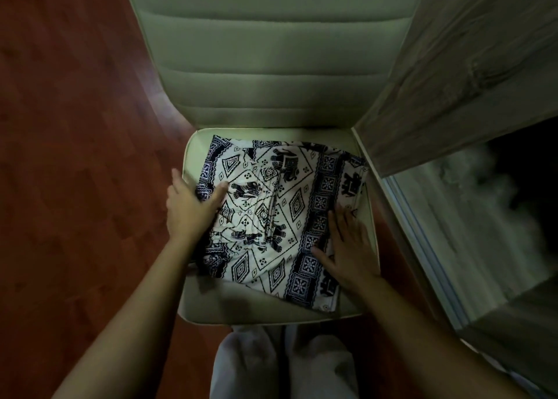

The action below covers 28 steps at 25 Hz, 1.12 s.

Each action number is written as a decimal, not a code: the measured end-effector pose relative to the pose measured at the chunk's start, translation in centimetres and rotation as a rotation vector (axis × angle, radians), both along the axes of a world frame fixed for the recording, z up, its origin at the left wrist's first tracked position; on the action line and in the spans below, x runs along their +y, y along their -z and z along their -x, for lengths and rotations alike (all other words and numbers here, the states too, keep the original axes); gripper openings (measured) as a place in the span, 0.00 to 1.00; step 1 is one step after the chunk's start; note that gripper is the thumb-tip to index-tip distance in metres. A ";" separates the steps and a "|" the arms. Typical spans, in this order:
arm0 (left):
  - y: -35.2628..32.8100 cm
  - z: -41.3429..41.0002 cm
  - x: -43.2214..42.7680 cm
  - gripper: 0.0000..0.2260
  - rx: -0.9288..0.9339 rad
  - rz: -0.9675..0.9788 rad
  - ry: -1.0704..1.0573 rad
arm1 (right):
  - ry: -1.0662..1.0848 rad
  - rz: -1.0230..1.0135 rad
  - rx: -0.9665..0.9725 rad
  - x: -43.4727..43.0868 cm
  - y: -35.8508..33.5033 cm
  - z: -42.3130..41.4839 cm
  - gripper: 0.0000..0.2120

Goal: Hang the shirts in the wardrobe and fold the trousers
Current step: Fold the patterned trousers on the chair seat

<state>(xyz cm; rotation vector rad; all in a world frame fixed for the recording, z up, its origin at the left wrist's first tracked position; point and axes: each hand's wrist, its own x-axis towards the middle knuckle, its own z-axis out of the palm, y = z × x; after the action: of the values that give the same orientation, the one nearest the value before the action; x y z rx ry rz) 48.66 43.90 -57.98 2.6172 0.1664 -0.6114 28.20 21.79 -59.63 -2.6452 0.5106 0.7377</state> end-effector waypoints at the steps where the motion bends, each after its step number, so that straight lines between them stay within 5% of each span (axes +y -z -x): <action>1: 0.2 -0.2 0.3 0.46 0.079 0.043 -0.021 | 0.006 -0.025 0.009 0.1 0.0 0.0 0.45; 7: -2.1 -2.7 1.2 0.38 0.494 0.296 -0.152 | 0.236 -0.380 -0.015 -0.7 -0.8 -0.9 0.43; 11: -5.3 -0.4 -1.6 0.24 -0.020 0.007 0.207 | 0.515 -0.621 -0.024 -1.6 -2.7 -1.3 0.35; 14: -7.8 2.7 -4.8 0.21 -0.384 -0.188 0.464 | 0.787 -0.803 -0.025 -1.4 -4.4 -1.9 0.44; 18: -9.4 8.0 -8.7 0.27 -0.561 -0.201 0.701 | 1.259 -1.021 -0.199 -2.9 -6.4 -3.9 0.41; 21: -7.5 13.4 -11.1 0.28 -0.526 -0.186 0.862 | 1.288 -1.183 -0.267 -4.3 -7.5 -4.8 0.27; 23: -5.4 16.8 -12.0 0.26 -0.407 -0.193 0.935 | 1.160 -1.085 -0.334 -4.9 -7.0 -4.9 0.21; 26: -2.4 19.9 -11.2 0.24 -0.247 -0.201 0.976 | 1.053 -0.833 -0.382 -5.4 -5.9 -4.5 0.26; 28: -0.8 20.0 -9.2 0.22 -0.312 -0.164 1.034 | 1.040 -0.773 -0.385 -5.6 -4.8 -3.7 0.25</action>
<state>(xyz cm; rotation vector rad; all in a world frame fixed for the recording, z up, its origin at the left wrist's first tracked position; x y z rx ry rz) 28.65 34.75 -57.15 2.7661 -1.3368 -0.4767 31.94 16.18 -54.80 -1.4347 1.0677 0.0409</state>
